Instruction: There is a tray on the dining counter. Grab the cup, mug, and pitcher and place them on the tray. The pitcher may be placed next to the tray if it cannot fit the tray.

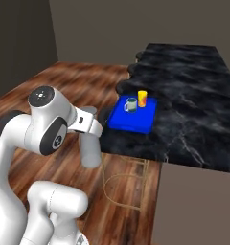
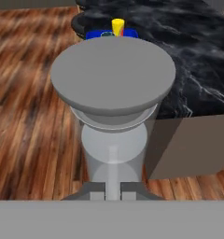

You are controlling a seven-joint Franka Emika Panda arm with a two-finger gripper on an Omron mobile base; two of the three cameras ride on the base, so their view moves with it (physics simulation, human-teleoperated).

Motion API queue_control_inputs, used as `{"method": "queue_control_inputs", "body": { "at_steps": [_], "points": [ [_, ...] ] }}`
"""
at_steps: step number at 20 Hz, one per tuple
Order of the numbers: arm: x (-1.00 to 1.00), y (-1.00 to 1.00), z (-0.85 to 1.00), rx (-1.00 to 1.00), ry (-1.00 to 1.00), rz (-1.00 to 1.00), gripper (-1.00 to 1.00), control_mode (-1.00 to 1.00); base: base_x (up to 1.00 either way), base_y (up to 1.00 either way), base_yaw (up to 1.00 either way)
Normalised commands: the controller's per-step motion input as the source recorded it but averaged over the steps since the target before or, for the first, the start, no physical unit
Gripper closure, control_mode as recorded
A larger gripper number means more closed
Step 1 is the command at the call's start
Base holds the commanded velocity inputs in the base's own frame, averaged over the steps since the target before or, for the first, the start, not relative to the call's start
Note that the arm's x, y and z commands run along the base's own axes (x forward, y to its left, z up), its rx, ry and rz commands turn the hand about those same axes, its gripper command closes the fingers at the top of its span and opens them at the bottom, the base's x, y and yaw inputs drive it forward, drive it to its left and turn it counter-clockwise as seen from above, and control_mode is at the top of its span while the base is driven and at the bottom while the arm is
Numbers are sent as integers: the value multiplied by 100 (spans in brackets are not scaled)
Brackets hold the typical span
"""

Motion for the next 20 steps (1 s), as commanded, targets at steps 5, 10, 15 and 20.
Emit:
{"method": "queue_control_inputs", "body": {
  "at_steps": [5, 10, 15, 20],
  "points": [
    [0, 0, 0, 0, 0, 0, 100, 100, 69, 0, 0],
    [0, 0, 0, 0, 0, 0, 100, 100, 58, 0, 0],
    [0, 0, 0, 0, 0, 0, 100, 100, 50, 0, 0],
    [0, 0, 0, 0, 0, 0, 100, 100, 42, 0, 0]
  ]
}}
